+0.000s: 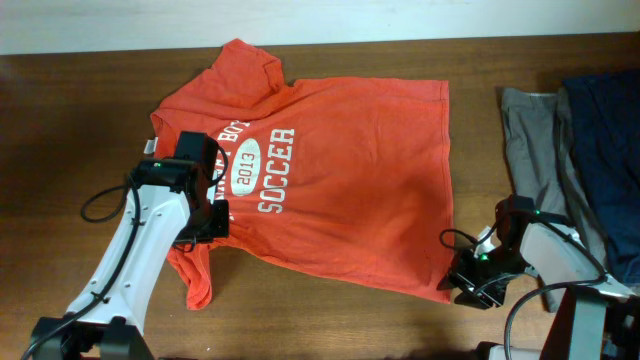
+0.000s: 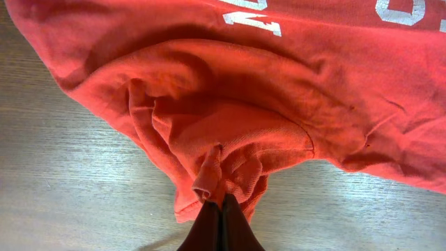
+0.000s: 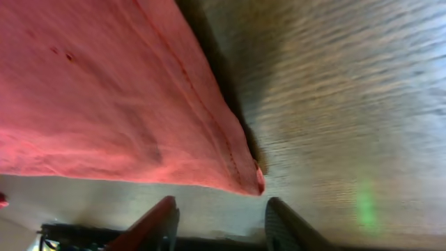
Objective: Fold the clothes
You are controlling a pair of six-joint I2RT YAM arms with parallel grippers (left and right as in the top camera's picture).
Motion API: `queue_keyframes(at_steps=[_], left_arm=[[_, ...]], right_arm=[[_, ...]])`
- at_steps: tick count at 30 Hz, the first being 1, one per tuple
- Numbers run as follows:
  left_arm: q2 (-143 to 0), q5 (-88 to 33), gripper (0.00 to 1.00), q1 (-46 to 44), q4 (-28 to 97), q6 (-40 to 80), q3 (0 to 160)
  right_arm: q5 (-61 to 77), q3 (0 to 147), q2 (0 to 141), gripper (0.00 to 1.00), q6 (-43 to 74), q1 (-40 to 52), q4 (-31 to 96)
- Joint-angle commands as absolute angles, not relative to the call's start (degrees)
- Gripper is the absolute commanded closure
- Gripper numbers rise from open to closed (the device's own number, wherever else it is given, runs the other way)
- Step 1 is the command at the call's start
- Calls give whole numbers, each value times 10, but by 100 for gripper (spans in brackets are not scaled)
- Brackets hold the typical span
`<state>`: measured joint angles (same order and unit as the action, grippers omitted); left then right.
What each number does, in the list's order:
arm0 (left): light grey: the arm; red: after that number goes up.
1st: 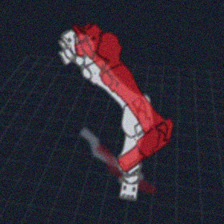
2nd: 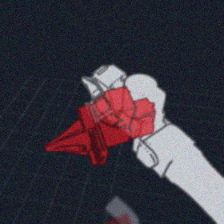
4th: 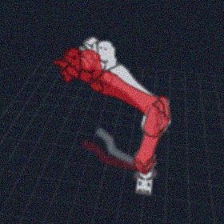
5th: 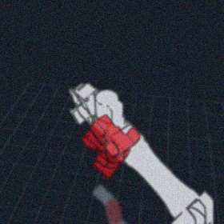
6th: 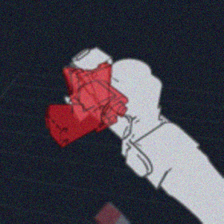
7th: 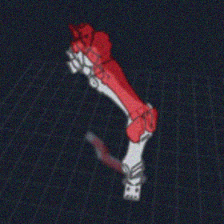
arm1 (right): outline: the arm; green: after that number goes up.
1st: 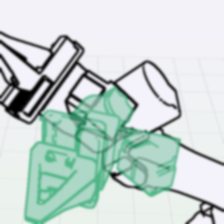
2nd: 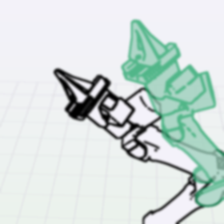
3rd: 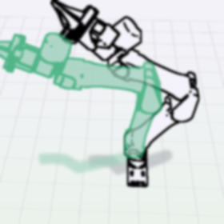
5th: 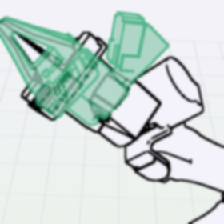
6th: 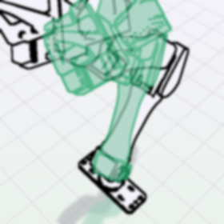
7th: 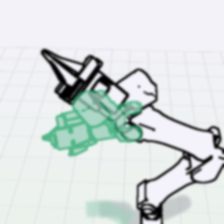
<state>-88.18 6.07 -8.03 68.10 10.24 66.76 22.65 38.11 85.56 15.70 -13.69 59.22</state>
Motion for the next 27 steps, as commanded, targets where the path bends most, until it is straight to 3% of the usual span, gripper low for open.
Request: queue_keyframes(at_steps=[1,6,9,11,18,27], left_arm=[[-873,67,100,-81,680,95,673],[-873,67,100,-81,680,95,673],[-873,67,100,-81,680,95,673],[-873,67,100,-81,680,95,673],[-873,67,100,-81,680,95,673],[-864,68,100,-81,752,112,700]], right_arm=[[251,361,856,68,154,-138,587],[251,335,856,69,161,-138,560],[246,328,856,58,165,-138,544],[244,328,856,57,174,-138,532],[234,330,856,94,189,-138,514],[236,429,787,96,137,-138,670]])
